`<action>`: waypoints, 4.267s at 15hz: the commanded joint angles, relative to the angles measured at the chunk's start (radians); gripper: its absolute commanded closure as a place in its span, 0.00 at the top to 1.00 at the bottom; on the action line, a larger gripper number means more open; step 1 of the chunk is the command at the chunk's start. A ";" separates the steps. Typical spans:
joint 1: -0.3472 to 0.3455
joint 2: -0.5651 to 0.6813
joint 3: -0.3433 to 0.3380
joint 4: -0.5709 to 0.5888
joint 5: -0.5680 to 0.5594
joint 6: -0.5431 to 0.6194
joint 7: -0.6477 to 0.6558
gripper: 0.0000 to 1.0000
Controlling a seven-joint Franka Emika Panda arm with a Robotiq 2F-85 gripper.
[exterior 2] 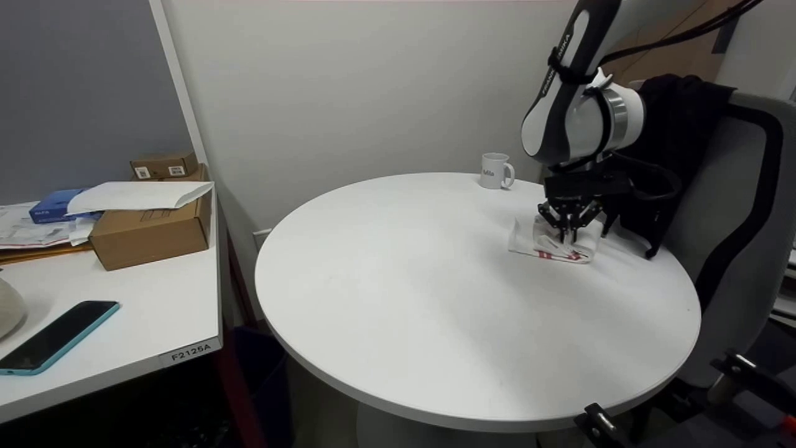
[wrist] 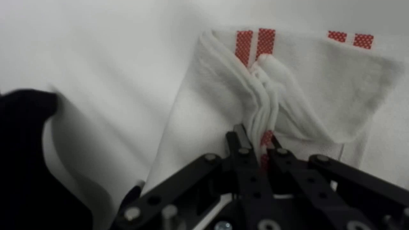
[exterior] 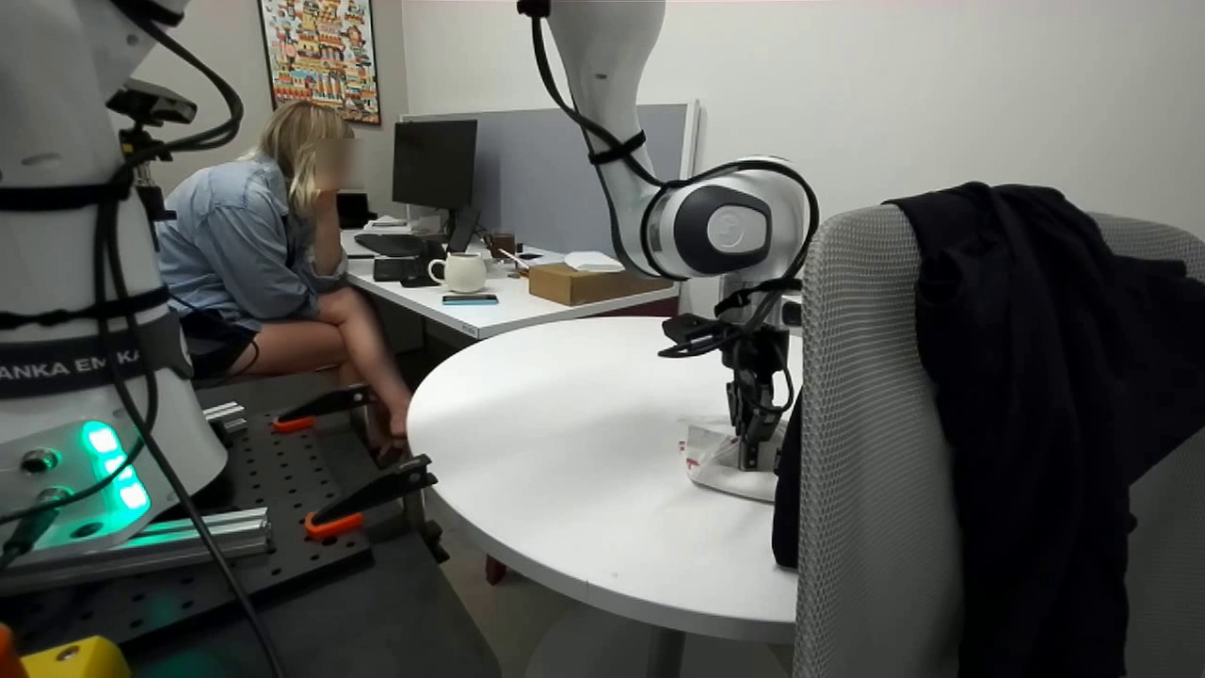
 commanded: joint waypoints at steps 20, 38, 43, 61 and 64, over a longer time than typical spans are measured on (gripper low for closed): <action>0.455 -0.318 0.151 -0.717 -0.203 0.291 -0.070 0.02; 0.740 -0.254 0.317 -0.353 -0.048 0.210 0.081 0.02; 0.624 -0.447 0.407 -0.430 0.040 0.155 0.013 0.02; 0.168 -0.609 0.275 -0.240 -0.212 -0.110 0.174 0.02; 0.160 -0.524 0.221 -0.214 -0.260 -0.091 0.213 0.02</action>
